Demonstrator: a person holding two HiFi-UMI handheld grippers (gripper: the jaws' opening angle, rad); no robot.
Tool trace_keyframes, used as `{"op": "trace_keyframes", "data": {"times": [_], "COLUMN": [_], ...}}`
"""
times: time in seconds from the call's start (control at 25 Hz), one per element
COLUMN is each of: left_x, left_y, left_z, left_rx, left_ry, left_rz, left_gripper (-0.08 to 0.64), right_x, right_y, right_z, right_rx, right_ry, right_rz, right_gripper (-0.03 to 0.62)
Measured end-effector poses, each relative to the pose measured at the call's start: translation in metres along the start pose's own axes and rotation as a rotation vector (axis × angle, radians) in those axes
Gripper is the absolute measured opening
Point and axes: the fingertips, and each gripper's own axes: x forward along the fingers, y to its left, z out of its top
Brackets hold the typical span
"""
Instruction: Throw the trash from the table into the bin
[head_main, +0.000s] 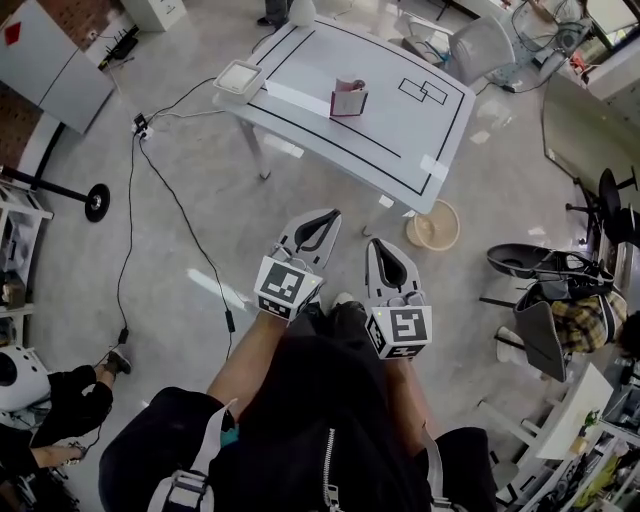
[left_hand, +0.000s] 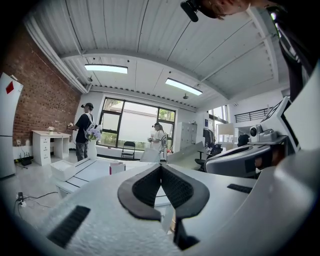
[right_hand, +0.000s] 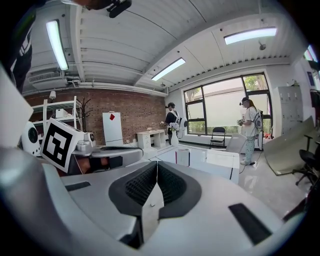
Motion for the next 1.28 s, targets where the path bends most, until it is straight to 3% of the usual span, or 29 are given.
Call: {"op": "trace_keyframes", "data": {"times": [0.56,1.28], "left_x": [0.057,0.195], "left_y": [0.052,0.16], "left_z": [-0.001,0.014], "left_rx": [0.0,-0.031], "left_ry": [0.011,0.051], "left_rz": [0.035,0.136], "left_gripper": [0.008,0.008], "right_x": [0.071,0.227], "right_y": [-0.038,-0.123], "right_z": [0.011,0.053], "right_rx": [0.003,-0.004], "right_ry": [-0.003,0.047], "right_rz": [0.035,0.167], "right_gripper": [0.011,0.011]}}
